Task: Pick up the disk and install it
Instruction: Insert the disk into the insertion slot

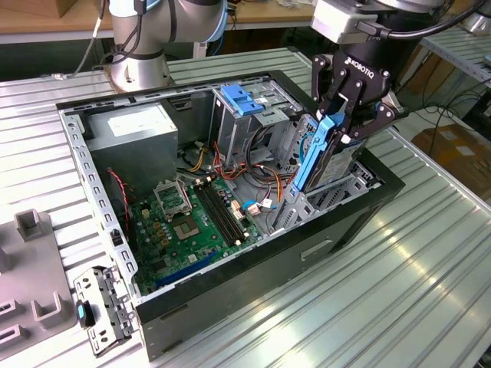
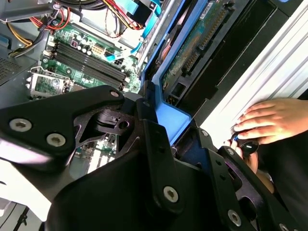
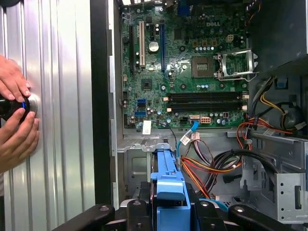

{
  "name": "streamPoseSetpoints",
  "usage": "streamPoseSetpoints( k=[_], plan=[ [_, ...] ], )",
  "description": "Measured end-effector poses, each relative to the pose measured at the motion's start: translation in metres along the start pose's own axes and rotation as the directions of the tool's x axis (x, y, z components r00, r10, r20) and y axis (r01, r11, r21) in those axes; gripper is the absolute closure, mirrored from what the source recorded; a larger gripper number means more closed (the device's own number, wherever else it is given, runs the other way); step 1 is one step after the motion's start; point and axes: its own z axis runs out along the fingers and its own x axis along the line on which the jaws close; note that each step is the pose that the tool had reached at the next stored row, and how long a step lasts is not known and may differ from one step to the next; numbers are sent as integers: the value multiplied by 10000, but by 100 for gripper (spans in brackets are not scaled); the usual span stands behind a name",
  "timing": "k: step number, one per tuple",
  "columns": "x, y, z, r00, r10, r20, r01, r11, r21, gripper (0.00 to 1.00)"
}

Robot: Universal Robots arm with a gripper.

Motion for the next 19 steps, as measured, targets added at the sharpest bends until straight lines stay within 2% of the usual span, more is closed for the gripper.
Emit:
streamPoseSetpoints(
  k=[19],
  plan=[
    [21, -2, 217, 10000, 0, 0, 0, 10000, 0, 63]
  ],
)
